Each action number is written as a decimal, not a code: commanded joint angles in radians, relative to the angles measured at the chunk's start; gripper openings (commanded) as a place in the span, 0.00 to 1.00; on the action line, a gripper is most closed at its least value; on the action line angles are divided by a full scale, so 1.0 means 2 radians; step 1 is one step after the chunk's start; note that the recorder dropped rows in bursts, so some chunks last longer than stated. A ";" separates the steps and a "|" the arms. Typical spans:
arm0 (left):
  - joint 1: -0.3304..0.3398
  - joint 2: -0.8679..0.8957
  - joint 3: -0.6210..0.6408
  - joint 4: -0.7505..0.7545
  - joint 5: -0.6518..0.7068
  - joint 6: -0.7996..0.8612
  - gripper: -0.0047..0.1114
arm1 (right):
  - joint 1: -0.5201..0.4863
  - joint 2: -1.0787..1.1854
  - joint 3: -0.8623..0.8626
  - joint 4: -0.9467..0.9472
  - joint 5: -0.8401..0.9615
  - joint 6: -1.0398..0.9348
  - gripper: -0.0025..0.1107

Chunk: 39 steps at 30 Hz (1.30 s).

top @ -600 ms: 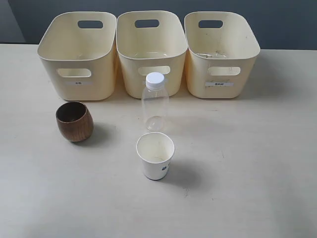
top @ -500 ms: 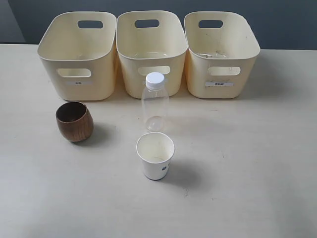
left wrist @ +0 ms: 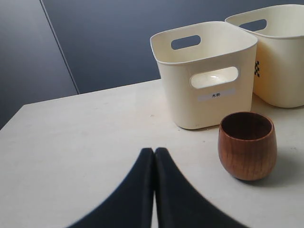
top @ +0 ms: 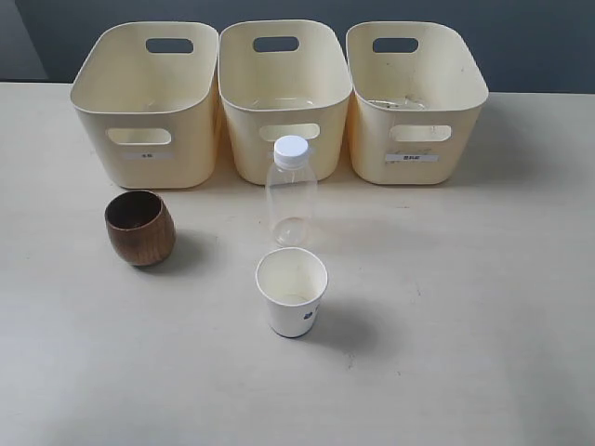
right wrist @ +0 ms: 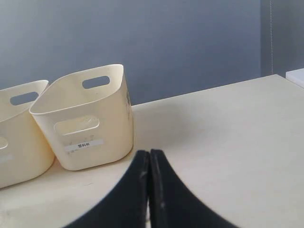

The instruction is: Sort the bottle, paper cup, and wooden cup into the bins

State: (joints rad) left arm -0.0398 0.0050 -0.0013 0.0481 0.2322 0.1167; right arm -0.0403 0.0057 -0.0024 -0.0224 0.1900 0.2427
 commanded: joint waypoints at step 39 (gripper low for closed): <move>-0.002 -0.002 0.001 -0.002 0.000 -0.001 0.04 | -0.003 -0.003 0.001 0.179 -0.108 0.001 0.02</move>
State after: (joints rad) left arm -0.0398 0.0050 -0.0013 0.0481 0.2322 0.1167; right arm -0.0403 0.0036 -0.0024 0.2925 0.0119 0.2453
